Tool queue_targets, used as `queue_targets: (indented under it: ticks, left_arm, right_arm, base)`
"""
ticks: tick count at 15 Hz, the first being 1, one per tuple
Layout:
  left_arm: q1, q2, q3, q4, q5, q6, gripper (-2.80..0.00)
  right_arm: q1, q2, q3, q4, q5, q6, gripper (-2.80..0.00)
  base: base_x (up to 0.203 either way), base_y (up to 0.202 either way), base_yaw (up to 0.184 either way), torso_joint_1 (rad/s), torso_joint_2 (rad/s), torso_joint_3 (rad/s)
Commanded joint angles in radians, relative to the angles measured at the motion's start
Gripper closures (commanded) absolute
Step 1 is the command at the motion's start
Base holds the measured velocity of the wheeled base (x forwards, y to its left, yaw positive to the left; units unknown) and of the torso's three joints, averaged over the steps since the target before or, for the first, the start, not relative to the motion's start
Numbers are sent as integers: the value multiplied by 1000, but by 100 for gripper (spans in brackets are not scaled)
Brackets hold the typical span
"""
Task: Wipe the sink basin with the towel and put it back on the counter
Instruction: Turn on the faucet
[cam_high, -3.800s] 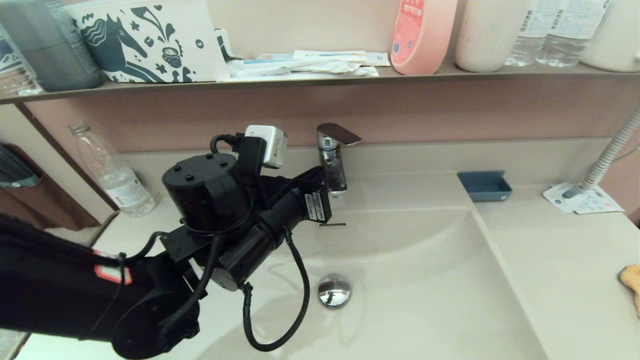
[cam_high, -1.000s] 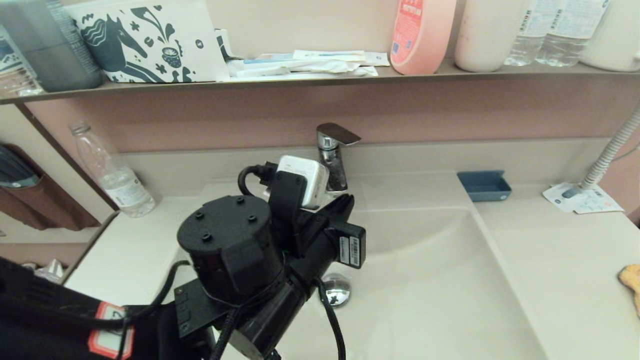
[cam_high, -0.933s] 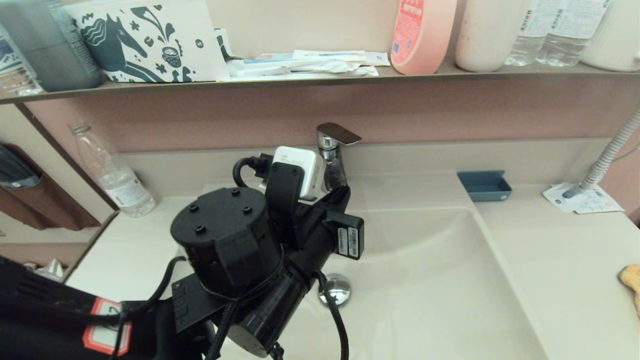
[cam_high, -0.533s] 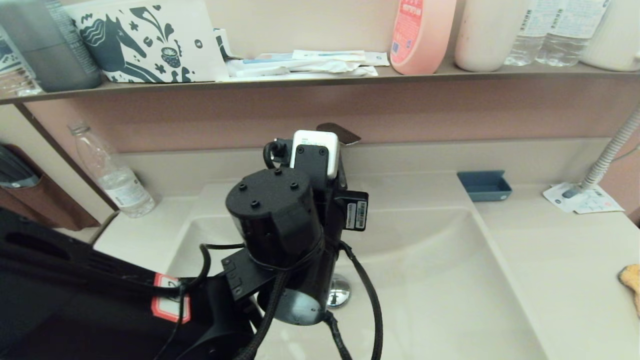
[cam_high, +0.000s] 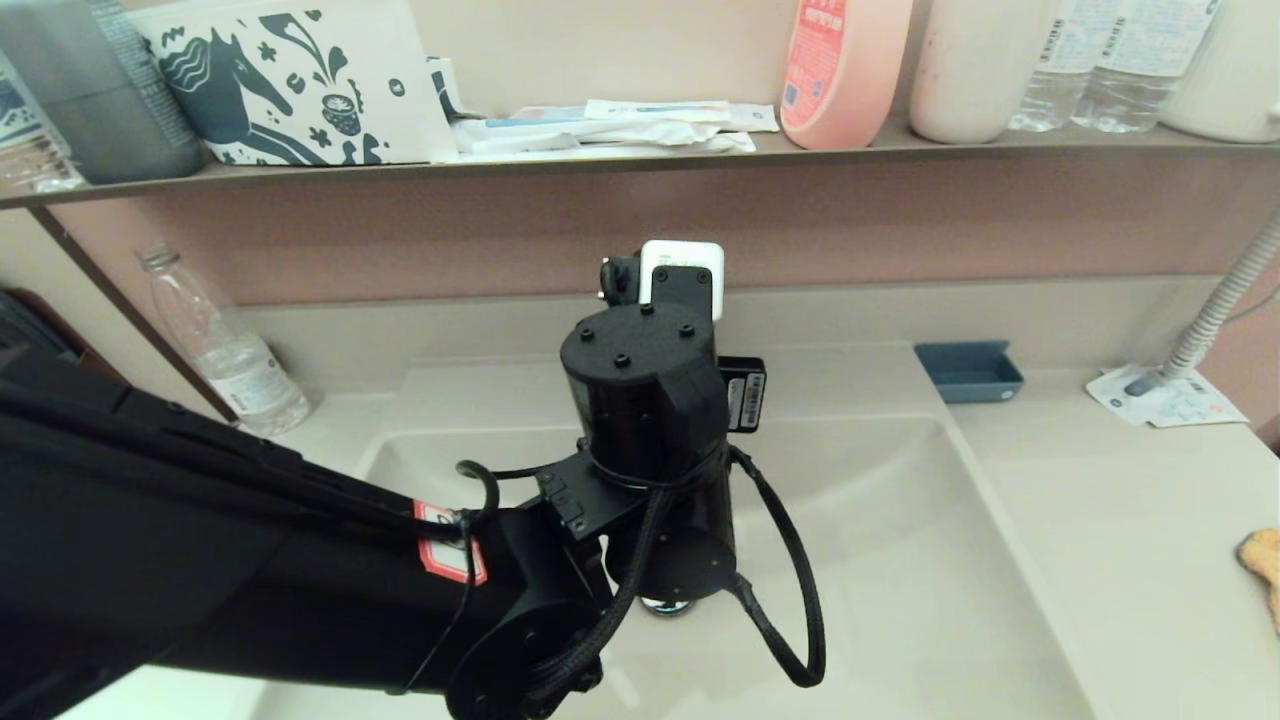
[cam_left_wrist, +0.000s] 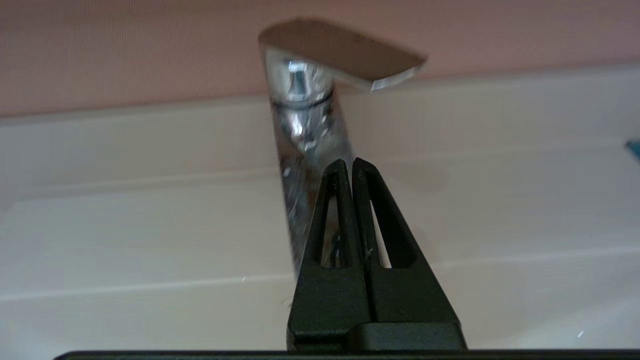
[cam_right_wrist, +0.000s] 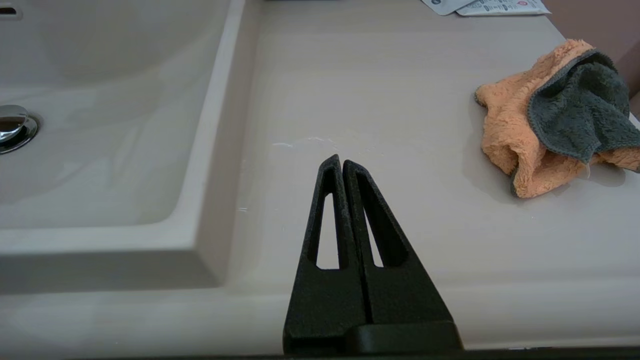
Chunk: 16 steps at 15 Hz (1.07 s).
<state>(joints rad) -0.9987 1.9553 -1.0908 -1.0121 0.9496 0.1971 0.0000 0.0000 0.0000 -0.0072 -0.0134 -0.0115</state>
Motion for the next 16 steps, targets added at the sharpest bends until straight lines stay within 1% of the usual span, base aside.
queue_targets:
  ticks: [1, 6, 9, 13, 16]
  left_arm:
    - [-11, 11, -43, -6, 3, 1, 0]
    - [-32, 67, -129, -7, -5, -1, 0]
    - [-34, 100, -136, -9, -11, -1, 0]
    - [-47, 149, -235, -6, -12, -2, 0]
    - [-47, 185, -276, -5, -25, -1, 0]
  right_arm:
    - [0, 0, 0, 0, 0, -1, 0]
    - [0, 0, 0, 0, 0, -1, 0]
    - [0, 0, 0, 0, 0, -1, 0]
    - [0, 0, 0, 0, 0, -1, 0]
    - [0, 0, 0, 0, 0, -1, 0]
  base:
    - [0, 0, 0, 0, 0, 0]
    - [0, 0, 0, 0, 0, 0]
    - [0, 0, 0, 0, 0, 0]
    - [0, 0, 0, 0, 0, 0]
    - [0, 0, 0, 0, 0, 0]
